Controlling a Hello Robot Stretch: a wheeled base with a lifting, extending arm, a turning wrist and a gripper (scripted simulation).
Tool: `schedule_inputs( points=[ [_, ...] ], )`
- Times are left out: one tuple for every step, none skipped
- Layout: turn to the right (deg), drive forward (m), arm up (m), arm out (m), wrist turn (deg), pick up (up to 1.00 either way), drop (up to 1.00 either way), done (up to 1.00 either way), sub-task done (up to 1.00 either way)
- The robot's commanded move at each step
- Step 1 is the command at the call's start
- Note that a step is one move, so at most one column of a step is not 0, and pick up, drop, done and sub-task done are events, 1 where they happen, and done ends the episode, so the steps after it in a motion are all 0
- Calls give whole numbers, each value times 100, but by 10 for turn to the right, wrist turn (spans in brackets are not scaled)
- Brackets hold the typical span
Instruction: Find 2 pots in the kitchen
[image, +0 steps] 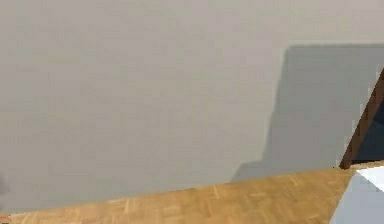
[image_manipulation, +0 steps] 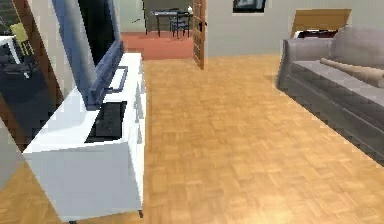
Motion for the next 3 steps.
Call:
schedule_inputs(
  points=[
    [90, 0, 0, 0, 0, 0, 0, 0, 0],
    [0, 80, 0, 0, 0, 0, 0, 0, 0],
    [450, 0, 0, 0, 0, 0, 0, 0, 0]
  ],
)
